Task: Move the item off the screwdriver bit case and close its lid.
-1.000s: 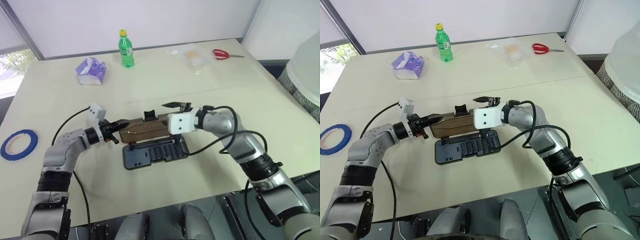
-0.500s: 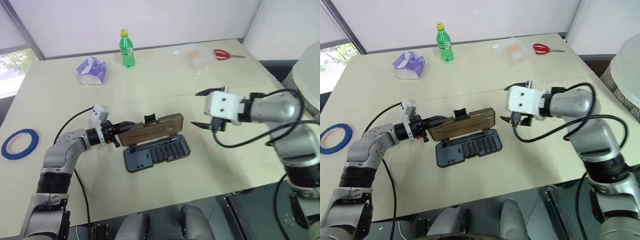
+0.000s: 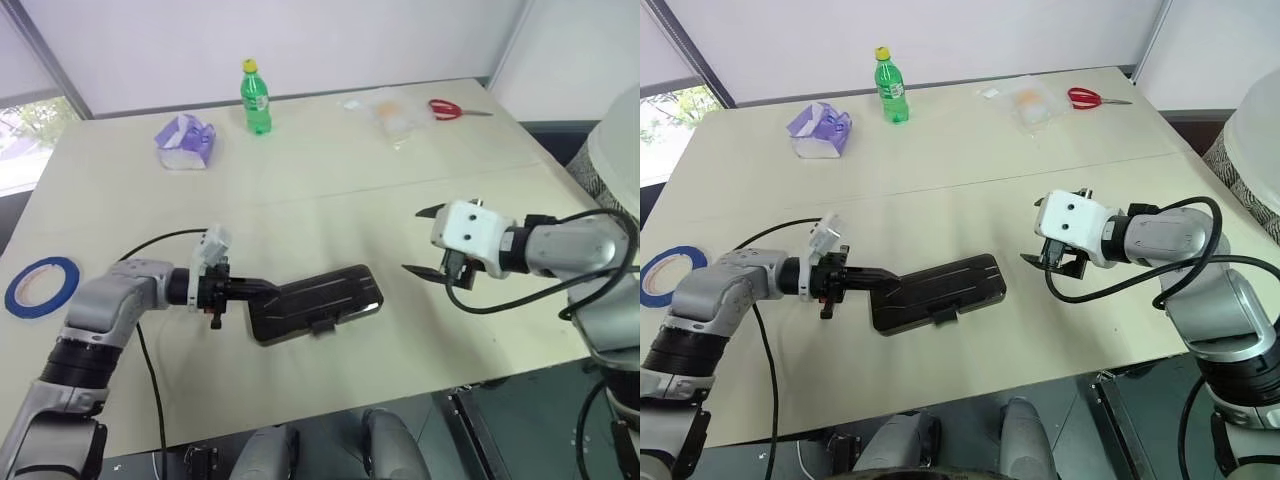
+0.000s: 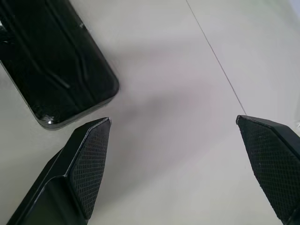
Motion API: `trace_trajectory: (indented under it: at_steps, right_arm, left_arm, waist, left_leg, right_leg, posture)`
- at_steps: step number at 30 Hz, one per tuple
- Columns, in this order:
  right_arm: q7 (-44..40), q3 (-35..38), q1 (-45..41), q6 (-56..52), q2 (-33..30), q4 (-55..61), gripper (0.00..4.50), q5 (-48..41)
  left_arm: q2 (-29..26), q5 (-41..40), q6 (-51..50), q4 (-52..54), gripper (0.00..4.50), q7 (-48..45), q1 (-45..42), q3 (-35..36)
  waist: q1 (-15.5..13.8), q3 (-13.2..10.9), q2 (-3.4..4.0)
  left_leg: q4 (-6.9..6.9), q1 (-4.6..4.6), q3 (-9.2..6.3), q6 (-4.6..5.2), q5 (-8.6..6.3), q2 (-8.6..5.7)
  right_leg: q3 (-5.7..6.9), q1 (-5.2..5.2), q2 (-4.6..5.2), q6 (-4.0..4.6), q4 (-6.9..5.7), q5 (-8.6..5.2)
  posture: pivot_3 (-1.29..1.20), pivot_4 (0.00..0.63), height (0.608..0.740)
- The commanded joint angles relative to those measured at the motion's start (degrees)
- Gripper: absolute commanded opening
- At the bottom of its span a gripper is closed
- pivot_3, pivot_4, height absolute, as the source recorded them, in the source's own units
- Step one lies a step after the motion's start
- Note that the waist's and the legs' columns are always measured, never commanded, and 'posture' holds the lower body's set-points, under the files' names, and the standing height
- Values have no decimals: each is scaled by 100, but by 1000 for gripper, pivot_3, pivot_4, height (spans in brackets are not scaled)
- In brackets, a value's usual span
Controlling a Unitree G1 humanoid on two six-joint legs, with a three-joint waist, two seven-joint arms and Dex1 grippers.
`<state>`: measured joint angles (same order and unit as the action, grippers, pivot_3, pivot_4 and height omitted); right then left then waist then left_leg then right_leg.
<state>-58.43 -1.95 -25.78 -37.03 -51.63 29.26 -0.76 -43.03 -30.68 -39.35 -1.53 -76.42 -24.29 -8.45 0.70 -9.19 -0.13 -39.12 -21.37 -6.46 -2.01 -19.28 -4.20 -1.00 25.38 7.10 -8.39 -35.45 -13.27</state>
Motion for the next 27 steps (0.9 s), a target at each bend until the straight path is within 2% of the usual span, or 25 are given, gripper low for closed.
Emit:
trace_trajectory:
  at_steps: [1, 5, 10, 13, 16, 20, 24, 27]
  right_arm:
    - [148, 97, -26, -27, -104, 245, 4440, -53]
    - [264, 27, -50, -2, -133, 240, 4440, -14]
    - [334, -56, -97, 4, -112, 246, 4440, -55]
    - [333, -87, -84, -24, -87, 282, 4440, -139]
    - [321, -67, -10, -198, 46, 375, 4440, -391]
    - [330, 10, 107, -757, 478, 483, 4440, -1096]
    - [288, -30, 241, -980, 743, 474, 4440, -1618]
    - [289, -10, 347, -1228, 992, 450, 3630, -2122]
  left_arm:
    - [-49, 495, 411, -175, 0, -139, 163, -415]
    - [-31, 1413, 1327, -781, 0, 224, 324, -845]
    - [94, 1377, 1562, -917, 0, 290, 336, -689]
    - [234, 1040, 1373, -821, 0, 254, 236, -433]
    - [333, 442, 766, -469, 0, 174, 101, -59]
    - [359, -219, -21, -87, 0, 131, -198, 318]
    - [379, -444, -421, -32, 0, 185, -600, 392]
    - [432, -303, -367, -253, 0, 183, -870, 301]
  waist:
    - [0, 0, 0]
    - [-31, 16, 14]
    - [-22, 41, 42]
    - [-28, 43, 46]
    - [-19, 42, 44]
    - [-11, 32, 28]
    - [-21, 26, 18]
    - [-6, 26, 18]
  left_leg:
    - [1, 0, 1, 0, 0, 0]
    - [0, 17, 1, 1, 0, 0]
    - [13, 112, 2, 51, -28, 3]
    - [9, 112, 0, 51, -27, 3]
    - [3, 104, 0, 48, -26, 2]
    - [4, 87, -3, 26, -14, 3]
    - [1, 74, -7, 24, -13, 2]
    - [4, 76, -5, 24, -13, 2]
  right_leg:
    - [0, 1, 0, 0, 0, 0]
    - [0, -20, 2, 0, 1, 0]
    - [1, -114, 1, 1, 18, -2]
    - [2, -115, 1, 0, 15, -2]
    - [2, -108, 1, 0, 14, -1]
    - [2, -90, 0, 0, 13, -1]
    - [3, -82, 1, -1, 16, -1]
    - [2, -82, 1, -1, 18, -1]
  posture:
    - [0, 150, 740]
    - [0, 150, 740]
    - [0, 150, 740]
    - [0, 150, 740]
    - [0, 150, 740]
    - [0, 150, 740]
    - [0, 150, 740]
    - [0, 150, 740]
